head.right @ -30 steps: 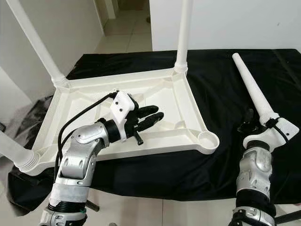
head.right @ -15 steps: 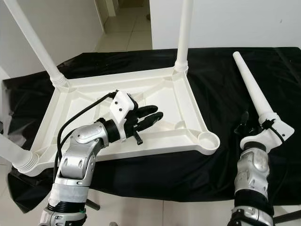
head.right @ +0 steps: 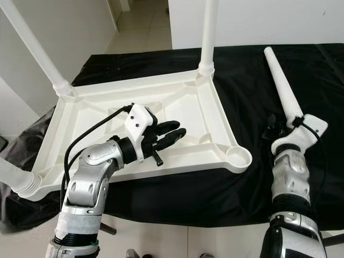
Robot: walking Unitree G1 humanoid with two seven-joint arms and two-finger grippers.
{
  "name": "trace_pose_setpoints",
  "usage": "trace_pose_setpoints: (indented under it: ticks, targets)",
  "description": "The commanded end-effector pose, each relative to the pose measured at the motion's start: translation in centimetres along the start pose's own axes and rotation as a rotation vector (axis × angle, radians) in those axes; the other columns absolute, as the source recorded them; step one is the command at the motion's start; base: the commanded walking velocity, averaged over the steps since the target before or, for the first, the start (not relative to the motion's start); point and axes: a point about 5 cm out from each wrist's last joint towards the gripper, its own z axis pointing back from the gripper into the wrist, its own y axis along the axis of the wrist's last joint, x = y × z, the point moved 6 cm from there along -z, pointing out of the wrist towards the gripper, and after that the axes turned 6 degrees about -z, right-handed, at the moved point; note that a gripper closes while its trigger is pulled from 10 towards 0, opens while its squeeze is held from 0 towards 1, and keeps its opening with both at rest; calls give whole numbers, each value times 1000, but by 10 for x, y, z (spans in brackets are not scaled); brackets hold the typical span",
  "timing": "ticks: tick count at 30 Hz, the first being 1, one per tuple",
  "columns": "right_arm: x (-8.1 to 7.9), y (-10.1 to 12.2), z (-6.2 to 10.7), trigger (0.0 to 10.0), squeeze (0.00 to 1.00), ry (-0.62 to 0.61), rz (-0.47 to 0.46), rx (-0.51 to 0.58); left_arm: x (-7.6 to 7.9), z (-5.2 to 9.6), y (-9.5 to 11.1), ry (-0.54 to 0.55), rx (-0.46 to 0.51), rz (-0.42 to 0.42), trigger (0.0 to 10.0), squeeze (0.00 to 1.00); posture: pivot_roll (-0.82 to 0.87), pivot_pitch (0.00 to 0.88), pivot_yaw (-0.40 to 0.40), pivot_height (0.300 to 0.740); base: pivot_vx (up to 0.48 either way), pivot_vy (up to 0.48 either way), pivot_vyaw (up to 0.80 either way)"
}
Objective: Building children table
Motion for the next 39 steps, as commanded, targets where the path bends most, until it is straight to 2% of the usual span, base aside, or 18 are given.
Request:
trace_pose_setpoints:
  ticks: [1,2,3,6,12,14,22,30,36,37,38,39]
  targets:
    - [0,-19,1,5216,0,2,-8,-74,-25,3,-2,268,-16,39,10000,0,25,189,160,740,0,0,0]
    - [0,-19,1,5216,0,2,-8,-74,-25,3,-2,268,-16,39,10000,0,25,189,160,740,0,0,0]
    - [0,-12,0,0,0,-15,-24,-22,-25,4,-2,269,-19,36,10000,0,35,185,152,740,0,0,0]
    - [-3,-7,5,0,0,-13,-15,39,-25,5,-2,274,-23,32,10000,0,41,180,150,740,0,0,0]
    - [-6,-11,17,0,0,3,-24,84,-26,7,-2,280,-28,29,10000,0,43,174,153,740,0,0,0]
    - [-4,-9,25,0,0,0,-19,121,-27,7,-2,276,-31,27,10000,0,39,169,158,740,0,0,0]
    - [0,-7,35,0,0,-10,-22,164,-27,5,-3,257,-32,21,10000,0,20,148,167,740,0,0,0]
    - [1,-12,35,0,0,-13,-7,150,-26,1,-3,242,-27,21,10000,0,10,140,168,740,0,0,0]
    - [-4,-6,33,0,0,3,6,175,-25,1,-2,232,-23,23,10000,0,19,140,165,740,0,0,0]
    - [-10,0,34,10000,0,14,38,203,-24,0,-2,225,-22,25,10000,0,26,140,162,740,0,0,0]
    - [-15,5,36,10000,0,24,75,233,-23,-1,-1,213,-18,28,10000,0,30,133,154,740,0,0,0]
    - [-15,5,36,10000,0,24,75,233,-23,-1,-1,213,-18,28,10000,0,30,133,154,740,0,0,0]
